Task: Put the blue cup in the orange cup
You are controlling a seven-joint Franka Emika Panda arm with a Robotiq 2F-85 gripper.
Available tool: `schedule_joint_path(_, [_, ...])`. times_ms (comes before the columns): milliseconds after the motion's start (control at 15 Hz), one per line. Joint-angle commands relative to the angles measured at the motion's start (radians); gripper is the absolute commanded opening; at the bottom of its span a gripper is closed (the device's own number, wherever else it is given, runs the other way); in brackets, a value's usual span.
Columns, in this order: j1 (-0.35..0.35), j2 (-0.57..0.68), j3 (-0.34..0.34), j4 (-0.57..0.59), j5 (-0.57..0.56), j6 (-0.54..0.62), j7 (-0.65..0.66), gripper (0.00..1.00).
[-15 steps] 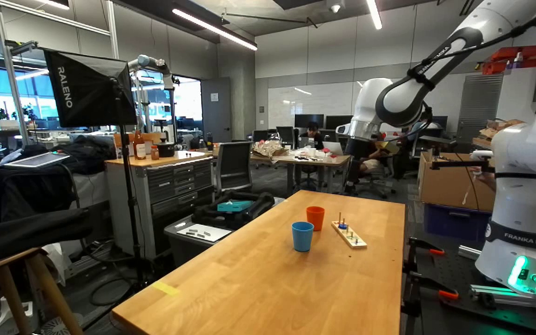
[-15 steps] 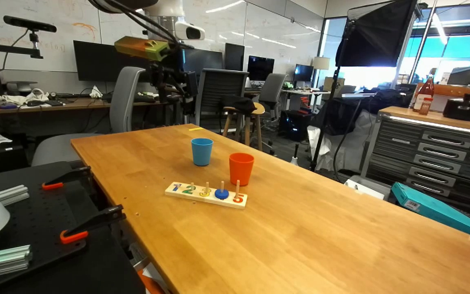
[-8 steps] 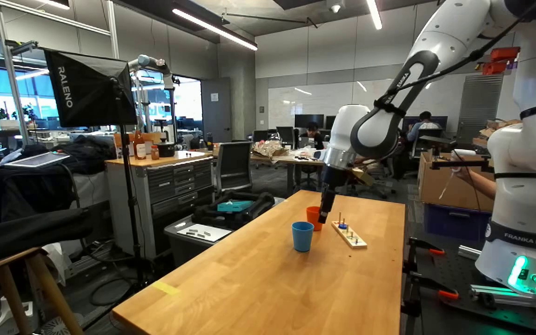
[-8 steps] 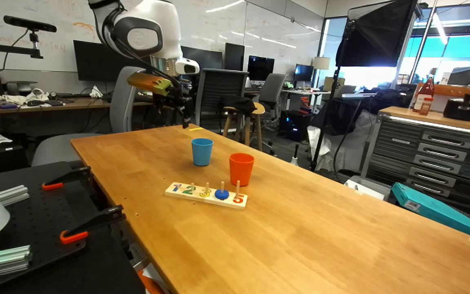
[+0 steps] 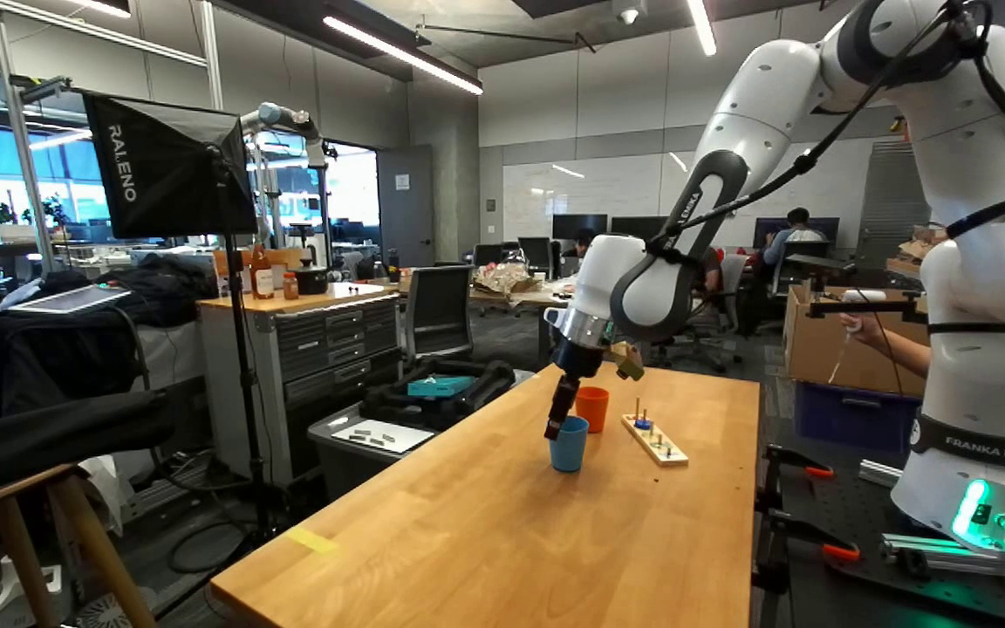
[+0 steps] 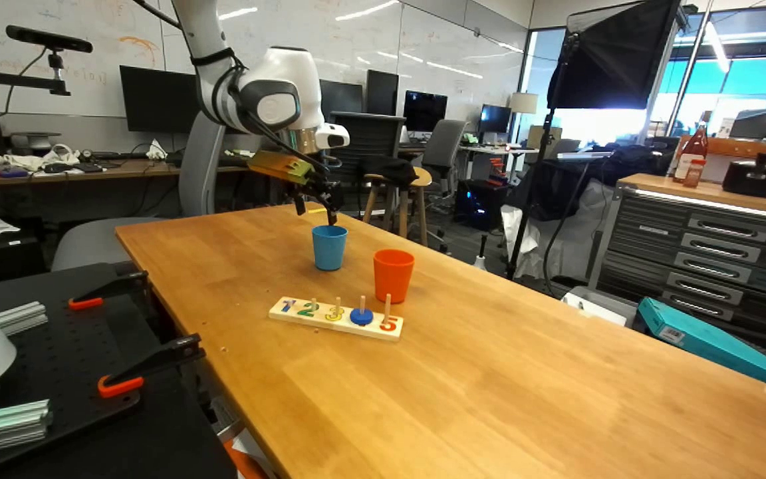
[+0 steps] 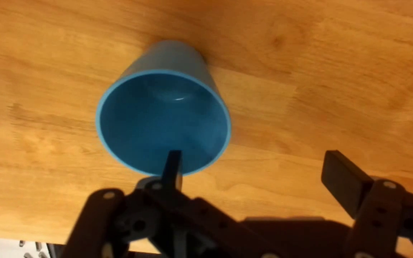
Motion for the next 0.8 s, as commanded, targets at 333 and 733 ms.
schedule_joint_path(333, [-0.019,0.115,-0.037,0.072,-0.148,-0.027,0.106,0.66])
schedule_joint_path(733, [-0.036,0.119,-0.025,0.082,-0.147,-0.071,0.113,0.18])
